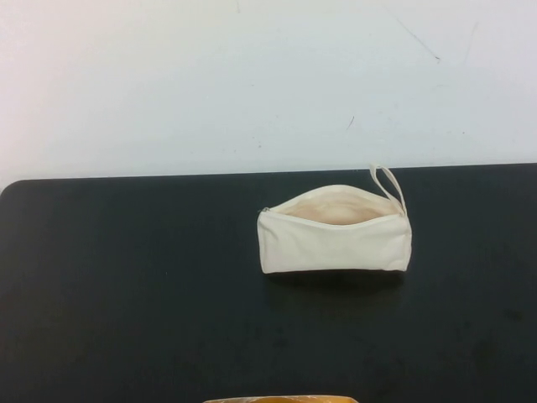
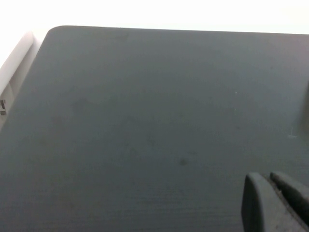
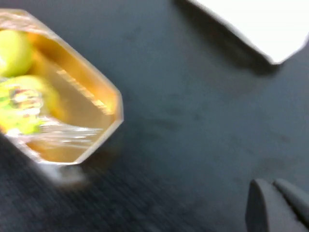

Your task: Put eraser into pencil case

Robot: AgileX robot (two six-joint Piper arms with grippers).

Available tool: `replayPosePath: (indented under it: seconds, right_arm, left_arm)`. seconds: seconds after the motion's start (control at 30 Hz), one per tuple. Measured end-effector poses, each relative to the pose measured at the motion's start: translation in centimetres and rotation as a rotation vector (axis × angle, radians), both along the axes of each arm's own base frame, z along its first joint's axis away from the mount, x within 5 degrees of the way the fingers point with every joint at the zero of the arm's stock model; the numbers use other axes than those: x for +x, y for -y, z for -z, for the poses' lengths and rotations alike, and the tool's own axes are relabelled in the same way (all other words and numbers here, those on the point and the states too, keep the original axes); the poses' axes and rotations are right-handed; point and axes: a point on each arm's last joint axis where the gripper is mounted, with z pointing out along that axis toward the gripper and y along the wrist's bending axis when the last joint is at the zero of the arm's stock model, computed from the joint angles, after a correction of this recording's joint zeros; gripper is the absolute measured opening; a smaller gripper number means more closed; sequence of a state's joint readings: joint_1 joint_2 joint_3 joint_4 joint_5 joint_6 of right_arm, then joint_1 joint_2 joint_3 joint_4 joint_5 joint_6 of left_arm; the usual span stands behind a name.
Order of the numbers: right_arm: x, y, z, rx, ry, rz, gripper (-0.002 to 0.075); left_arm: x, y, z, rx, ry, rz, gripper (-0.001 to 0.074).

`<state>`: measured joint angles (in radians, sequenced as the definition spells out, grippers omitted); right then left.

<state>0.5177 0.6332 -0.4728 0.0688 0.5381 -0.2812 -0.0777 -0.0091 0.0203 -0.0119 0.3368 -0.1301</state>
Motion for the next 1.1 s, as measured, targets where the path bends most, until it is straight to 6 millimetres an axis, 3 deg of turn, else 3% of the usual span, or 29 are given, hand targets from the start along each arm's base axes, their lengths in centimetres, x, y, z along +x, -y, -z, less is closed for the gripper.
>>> replayPosePath:
  seconds: [0.2,0.43,0.7,1.1]
  right_arm:
    - [-1.8,3.5,2.7,0.091,0.251,0.243,-0.0001]
    - [-3.8,5.5,6.4,0.127,0.471,0.453,-0.0001]
    - [-4.6,6.0,9.2,0.093,0.42,0.53,-0.0001]
    - [-4.8,5.9,10.0,0.071,0.336,0.525,-0.0001]
  left_arm:
    - [0.0,0.0,0.0,0.0,0.0,0.0,-0.0003]
    - [0.0,0.0,0.0,0.0,0.0,0.0,-0.0003]
    - [0.0,0.0,0.0,0.0,0.0,0.0,-0.0003]
    - [0.0,0.0,0.0,0.0,0.0,0.0,-0.0003]
